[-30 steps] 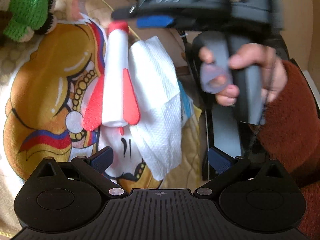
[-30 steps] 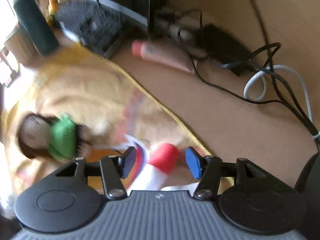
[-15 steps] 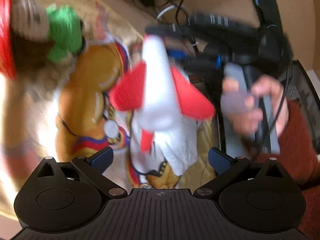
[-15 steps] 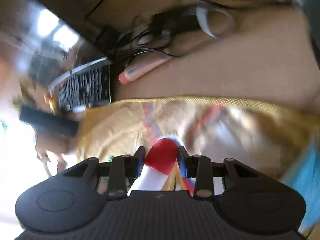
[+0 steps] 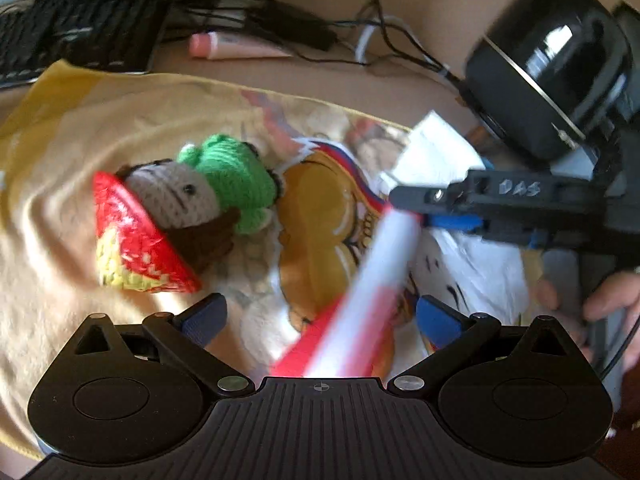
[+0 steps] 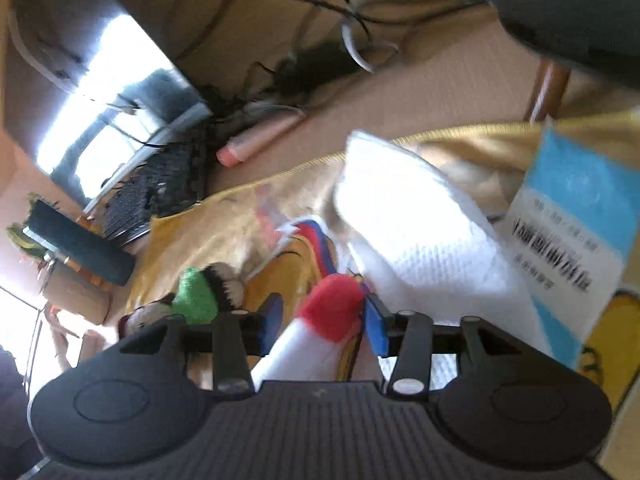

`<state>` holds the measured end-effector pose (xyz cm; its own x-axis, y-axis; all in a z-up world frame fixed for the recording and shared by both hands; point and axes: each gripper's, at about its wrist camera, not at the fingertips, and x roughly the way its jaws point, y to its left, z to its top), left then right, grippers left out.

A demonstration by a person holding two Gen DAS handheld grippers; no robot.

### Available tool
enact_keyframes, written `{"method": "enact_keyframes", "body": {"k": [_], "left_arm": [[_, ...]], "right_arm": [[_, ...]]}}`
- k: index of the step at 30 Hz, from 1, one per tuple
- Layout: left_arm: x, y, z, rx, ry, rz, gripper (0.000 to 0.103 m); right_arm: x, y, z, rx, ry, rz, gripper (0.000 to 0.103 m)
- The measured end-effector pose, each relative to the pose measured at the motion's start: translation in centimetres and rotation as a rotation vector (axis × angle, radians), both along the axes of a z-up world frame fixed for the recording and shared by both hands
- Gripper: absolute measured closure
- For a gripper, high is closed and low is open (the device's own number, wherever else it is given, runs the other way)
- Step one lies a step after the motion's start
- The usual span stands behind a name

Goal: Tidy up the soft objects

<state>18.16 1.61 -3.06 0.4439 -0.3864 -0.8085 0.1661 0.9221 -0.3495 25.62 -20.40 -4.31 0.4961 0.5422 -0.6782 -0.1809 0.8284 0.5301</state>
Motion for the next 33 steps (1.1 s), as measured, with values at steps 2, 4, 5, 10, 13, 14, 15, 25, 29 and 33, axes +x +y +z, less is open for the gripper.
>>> {"method": "enact_keyframes", "body": {"k": [2, 4, 5, 10, 13, 14, 15, 25, 29, 33], "left_arm": [[-0.6, -0.4, 0.5, -0.049, 0.015, -0.041, 0.0], [-1.8, -0.5, 1.2, -0.083, 0.015, -0.058, 0.0], [-2.3, -0.5, 1.5, -0.102, 0.008, -0.053, 0.0], [-4.2, 1.6, 2.1, -0.317, -0.068, 0.087, 0.0], [-5.8, 3.9, 0.9, -0.544, -0.014, 0.28, 0.0], [-6.3, 4.4, 0.4, -0.596, 0.008, 0.335, 0.0], [-6.9, 4.5, 0.1, -0.608, 0.027, 0.383, 0.0], [-7.8, 1.6, 2.7, -0.619, 0.076, 0.295, 0.0], [-6.0, 3.0, 3.8, -0.564, -0.059, 0.31, 0.0], [-4.0, 5.0, 2.8, -0.61, -0.064, 0.356, 0.0]], "right_arm": [[-0.7, -0.5, 2.8, -0.069, -0.121, 0.051, 0.03], [-1.2, -0.9, 4.8, -0.18, -0.228, 0.068, 0.015], [-1.1, -1.0, 5.4, -0.252, -0.272, 0.095, 0.014], [1.2, -0.2, 3.6, -0.431, -0.284, 0.225, 0.015], [2.4, 1.0, 1.7, -0.461, -0.263, 0.307, 0.019], [2.8, 1.4, 1.1, -0.471, -0.256, 0.334, 0.021], [3.0, 1.6, 0.7, -0.477, -0.248, 0.348, 0.021], [2.8, 1.0, -0.5, -0.44, -0.21, 0.331, 0.03], [2.2, 0.6, -0.1, -0.442, -0.21, 0.293, 0.032], [1.8, 0.2, 0.4, -0.43, -0.22, 0.242, 0.038]]}}
